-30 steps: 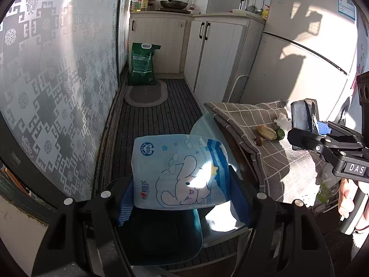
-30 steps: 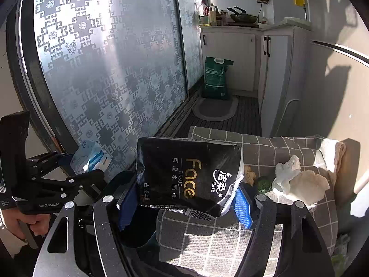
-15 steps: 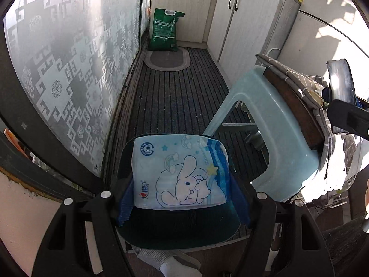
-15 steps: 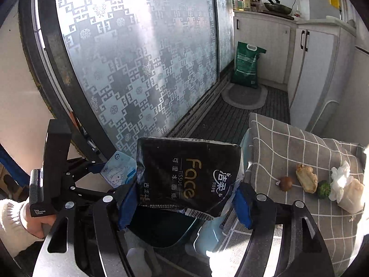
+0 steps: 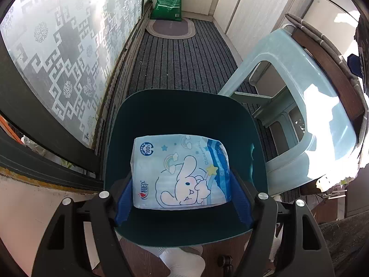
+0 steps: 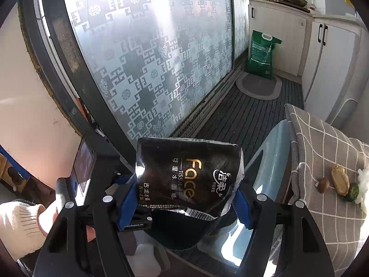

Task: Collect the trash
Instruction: 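Carry both items over the teal bin and release the diaper pack from the left tool, then open the right tool to drop the black bag into the bin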

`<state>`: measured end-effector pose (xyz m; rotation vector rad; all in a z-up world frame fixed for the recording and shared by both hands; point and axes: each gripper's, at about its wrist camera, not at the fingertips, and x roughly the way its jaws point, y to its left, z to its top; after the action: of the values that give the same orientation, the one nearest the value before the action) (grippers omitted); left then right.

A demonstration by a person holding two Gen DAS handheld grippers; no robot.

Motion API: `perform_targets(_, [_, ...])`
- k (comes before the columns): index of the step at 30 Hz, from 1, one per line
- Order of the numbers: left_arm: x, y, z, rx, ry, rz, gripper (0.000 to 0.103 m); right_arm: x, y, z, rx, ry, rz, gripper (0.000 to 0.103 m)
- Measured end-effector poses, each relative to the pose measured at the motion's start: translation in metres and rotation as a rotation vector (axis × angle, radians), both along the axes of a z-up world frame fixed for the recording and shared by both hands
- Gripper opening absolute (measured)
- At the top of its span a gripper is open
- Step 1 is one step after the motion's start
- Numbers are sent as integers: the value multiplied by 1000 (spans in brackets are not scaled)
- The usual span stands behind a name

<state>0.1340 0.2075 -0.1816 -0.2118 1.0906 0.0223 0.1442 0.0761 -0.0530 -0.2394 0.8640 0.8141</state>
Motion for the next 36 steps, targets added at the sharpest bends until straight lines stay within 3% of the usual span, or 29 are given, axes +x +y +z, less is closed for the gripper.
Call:
perform_targets(9, [-10,11,22,36,-83,10,82,6,15,-15,-35,24,6,71])
perform_targets(22, [-46,34,110,-1,-336,83,57,14,34,-48,-106,55,18,71])
perform_targets(36, [-60,17,175,0,-457,71,41,18,52,-112,-215,134,54,72])
